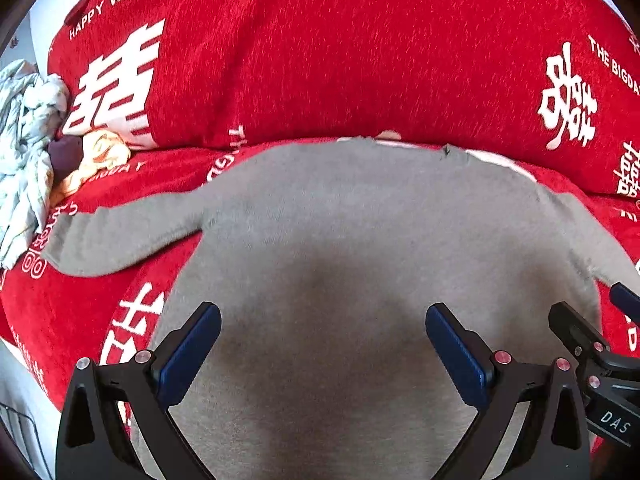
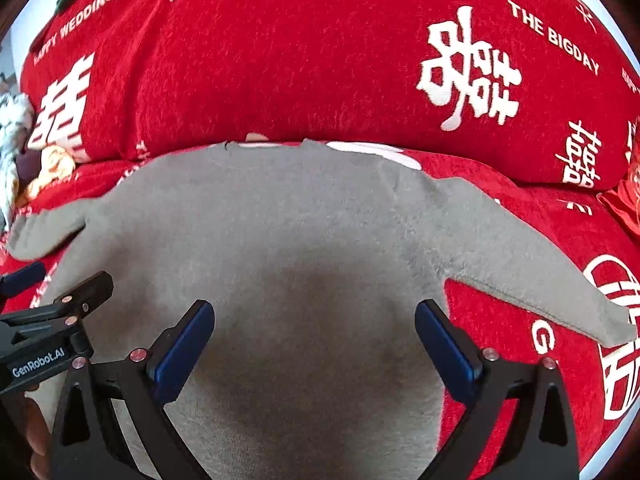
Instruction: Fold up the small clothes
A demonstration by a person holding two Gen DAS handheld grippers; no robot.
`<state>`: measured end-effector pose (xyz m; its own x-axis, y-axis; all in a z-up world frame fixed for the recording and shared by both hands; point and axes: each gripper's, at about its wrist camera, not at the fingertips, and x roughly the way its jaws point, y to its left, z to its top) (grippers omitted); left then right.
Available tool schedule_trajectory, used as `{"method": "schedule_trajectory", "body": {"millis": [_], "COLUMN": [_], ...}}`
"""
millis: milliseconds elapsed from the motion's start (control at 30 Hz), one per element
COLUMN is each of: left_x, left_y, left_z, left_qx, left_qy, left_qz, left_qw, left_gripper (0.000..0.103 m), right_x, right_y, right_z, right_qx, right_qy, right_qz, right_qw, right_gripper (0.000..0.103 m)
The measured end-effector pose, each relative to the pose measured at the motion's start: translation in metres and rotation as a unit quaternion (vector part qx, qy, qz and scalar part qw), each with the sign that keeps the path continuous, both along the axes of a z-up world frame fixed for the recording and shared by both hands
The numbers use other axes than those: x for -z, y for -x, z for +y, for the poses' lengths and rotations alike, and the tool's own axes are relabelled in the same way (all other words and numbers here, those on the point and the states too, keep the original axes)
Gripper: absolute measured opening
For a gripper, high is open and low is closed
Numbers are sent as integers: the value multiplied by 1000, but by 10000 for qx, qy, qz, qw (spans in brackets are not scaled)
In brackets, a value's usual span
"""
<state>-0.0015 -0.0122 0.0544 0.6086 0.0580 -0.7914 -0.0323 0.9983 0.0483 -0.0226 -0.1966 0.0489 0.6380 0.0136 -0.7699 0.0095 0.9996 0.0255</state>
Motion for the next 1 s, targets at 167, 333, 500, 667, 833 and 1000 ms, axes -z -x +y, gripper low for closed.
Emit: {"method": "schedule_trajectory", "body": {"millis": [167, 333, 500, 667, 833, 1000], "left_x": [-11, -18, -26, -30, -31, -30], "left_y": [-2, -5, -6, -7, -9, -10], "left_z": [-13, -29, -48, -69, -91, -112], "left_qx": [72, 141, 257, 383, 525, 659], "left_qy": [-54, -97, -169, -223, -277, -288], "left_qz": [-78, -116, -190, -212, -194, -171], "left_qw": [9999, 9998, 9993, 9988, 9980, 9973], "left_gripper": [103, 103, 103, 103, 103, 103], "right_x": [-12, -21, -27, -29, -28, -25], "right_y": [-3, -2, -1, 1, 5, 9], "right_z": [-12, -29, -52, -74, -92, -116], "right_qx": [69, 215, 406, 534, 657, 842], "right_qy": [-57, -117, -215, -287, -332, -398], "right_qz": [-87, -169, -198, -227, -218, -236], "right_qw": [9999, 9996, 9987, 9979, 9970, 9954], "right_gripper": [101, 101, 101, 101, 101, 101]}}
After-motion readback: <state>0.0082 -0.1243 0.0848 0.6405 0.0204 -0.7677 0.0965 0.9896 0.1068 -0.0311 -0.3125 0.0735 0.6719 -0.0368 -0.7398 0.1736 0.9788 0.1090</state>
